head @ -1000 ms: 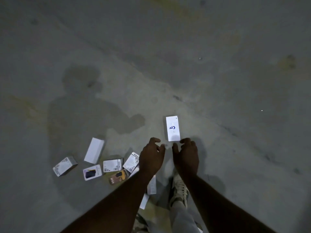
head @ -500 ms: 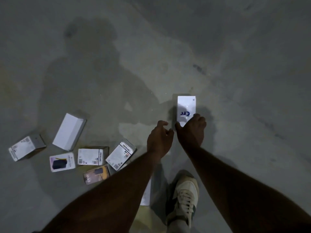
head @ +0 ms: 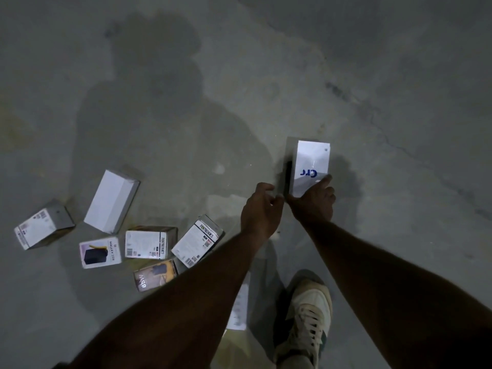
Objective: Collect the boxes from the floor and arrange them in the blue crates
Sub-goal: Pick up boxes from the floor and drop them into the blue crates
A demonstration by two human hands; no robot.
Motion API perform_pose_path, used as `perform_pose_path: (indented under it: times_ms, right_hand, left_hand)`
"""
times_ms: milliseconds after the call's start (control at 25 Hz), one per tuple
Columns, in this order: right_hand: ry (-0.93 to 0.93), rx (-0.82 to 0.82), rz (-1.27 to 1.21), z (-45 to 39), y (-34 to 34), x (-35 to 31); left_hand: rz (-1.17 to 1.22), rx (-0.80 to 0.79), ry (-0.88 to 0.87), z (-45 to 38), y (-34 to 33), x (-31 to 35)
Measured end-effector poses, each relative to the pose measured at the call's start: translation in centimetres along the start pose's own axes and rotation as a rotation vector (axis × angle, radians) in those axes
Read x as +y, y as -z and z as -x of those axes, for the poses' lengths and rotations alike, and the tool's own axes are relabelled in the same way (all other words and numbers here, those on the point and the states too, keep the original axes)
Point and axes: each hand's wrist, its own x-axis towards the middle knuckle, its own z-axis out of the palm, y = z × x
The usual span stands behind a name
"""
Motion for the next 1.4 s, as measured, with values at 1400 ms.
perform_pose_path:
  times_ms: [1400]
  right_hand:
    - [0.454, -0.604, 0.496, 31.6, -8.7, 0.8]
  left_hand:
    - [1.035, 0.194, 0.694, 25.1, 11.8, -29.2]
